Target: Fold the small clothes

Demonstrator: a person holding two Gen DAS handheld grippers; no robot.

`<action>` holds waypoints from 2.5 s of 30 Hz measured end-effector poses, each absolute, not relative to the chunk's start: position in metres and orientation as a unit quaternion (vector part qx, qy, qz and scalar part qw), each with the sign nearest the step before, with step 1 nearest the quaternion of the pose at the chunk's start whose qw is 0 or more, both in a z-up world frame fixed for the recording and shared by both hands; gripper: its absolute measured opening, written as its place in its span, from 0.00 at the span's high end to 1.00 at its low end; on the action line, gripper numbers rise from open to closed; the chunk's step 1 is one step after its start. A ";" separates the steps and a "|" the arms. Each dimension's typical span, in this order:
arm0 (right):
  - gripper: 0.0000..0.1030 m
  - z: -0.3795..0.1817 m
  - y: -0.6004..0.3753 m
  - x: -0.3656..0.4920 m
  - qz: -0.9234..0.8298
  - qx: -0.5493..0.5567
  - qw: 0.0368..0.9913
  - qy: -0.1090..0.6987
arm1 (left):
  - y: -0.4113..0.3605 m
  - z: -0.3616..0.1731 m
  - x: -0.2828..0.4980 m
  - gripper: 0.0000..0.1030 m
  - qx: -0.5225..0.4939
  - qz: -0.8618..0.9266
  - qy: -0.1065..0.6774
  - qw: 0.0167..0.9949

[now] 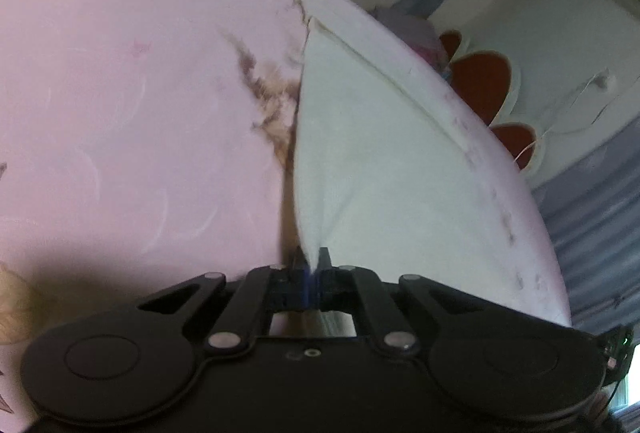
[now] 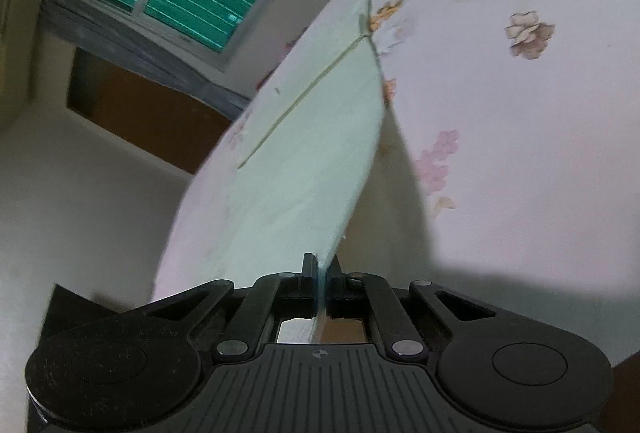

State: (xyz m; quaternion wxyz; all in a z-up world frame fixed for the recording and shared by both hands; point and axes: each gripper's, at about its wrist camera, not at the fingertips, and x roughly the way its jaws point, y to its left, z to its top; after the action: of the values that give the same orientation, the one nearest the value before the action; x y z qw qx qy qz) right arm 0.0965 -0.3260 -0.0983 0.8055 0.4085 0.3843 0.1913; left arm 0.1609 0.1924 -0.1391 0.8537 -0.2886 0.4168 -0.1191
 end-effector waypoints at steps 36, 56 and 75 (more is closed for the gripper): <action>0.97 -0.067 -0.330 0.454 0.114 0.416 0.834 0.344 | 0.199 -0.127 0.511 0.98 -0.437 -0.136 0.348 0.818; 0.45 -0.070 -0.328 0.501 0.084 0.334 0.876 0.337 | 0.189 -0.119 0.572 0.40 -0.316 -0.127 0.352 0.872; 0.98 -0.088 -0.280 0.491 0.071 0.150 0.925 0.343 | 0.153 -0.113 0.585 0.97 -0.145 -0.134 0.359 0.912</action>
State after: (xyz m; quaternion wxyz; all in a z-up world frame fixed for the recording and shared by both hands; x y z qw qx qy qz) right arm 0.4906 -0.2800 -0.0877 0.9248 0.1496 0.3425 0.0707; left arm 0.5849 0.1531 -0.1130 0.9122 -0.1453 0.3591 -0.1335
